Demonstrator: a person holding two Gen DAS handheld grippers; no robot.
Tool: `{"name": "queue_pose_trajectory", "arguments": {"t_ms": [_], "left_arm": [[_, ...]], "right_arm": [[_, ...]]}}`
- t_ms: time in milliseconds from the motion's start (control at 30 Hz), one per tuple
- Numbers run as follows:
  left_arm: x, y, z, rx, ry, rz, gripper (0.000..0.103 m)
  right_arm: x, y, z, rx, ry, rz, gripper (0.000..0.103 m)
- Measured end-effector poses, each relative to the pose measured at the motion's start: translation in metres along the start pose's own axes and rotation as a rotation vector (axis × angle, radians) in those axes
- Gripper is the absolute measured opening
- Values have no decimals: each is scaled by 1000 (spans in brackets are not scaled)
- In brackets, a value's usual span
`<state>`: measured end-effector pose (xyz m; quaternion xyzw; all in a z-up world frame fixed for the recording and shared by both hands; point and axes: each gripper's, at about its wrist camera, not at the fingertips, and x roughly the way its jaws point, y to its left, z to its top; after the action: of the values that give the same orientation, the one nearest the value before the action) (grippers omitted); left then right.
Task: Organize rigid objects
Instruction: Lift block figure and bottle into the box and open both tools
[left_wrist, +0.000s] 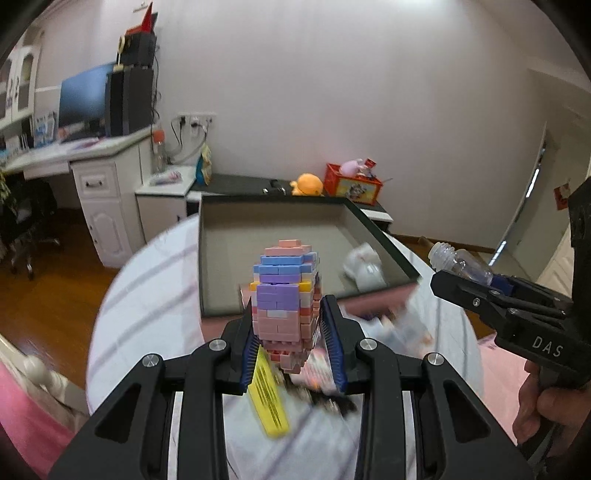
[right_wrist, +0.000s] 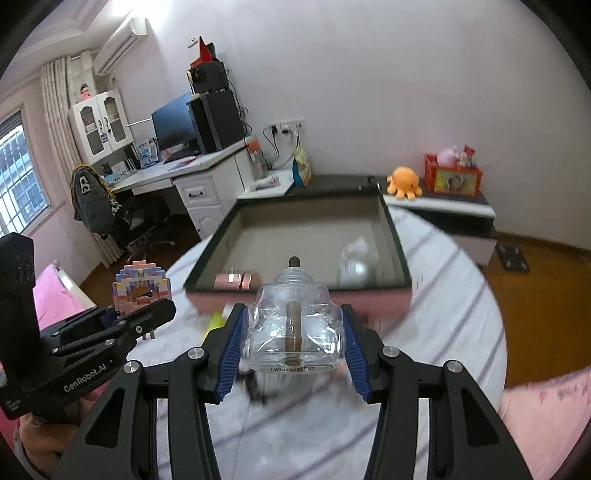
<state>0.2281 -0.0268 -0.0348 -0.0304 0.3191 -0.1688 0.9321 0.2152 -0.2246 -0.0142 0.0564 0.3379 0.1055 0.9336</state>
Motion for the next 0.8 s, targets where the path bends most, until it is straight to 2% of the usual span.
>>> {"name": "queue_pose_trajectory", "arguments": {"t_ms": [200, 367, 633, 767, 800], "left_arm": [[50, 5, 38, 26, 10, 79, 32], [97, 11, 55, 37, 54, 126, 32], [165, 19, 65, 40, 175, 155, 33], [178, 20, 63, 50, 219, 162, 34], [180, 20, 63, 51, 226, 168, 37]], "right_arm": [[50, -10, 38, -33, 23, -14, 51], [104, -23, 57, -53, 98, -25, 51], [174, -34, 58, -66, 229, -25, 51], [182, -36, 57, -69, 255, -21, 51], [182, -37, 56, -71, 260, -21, 51]]}}
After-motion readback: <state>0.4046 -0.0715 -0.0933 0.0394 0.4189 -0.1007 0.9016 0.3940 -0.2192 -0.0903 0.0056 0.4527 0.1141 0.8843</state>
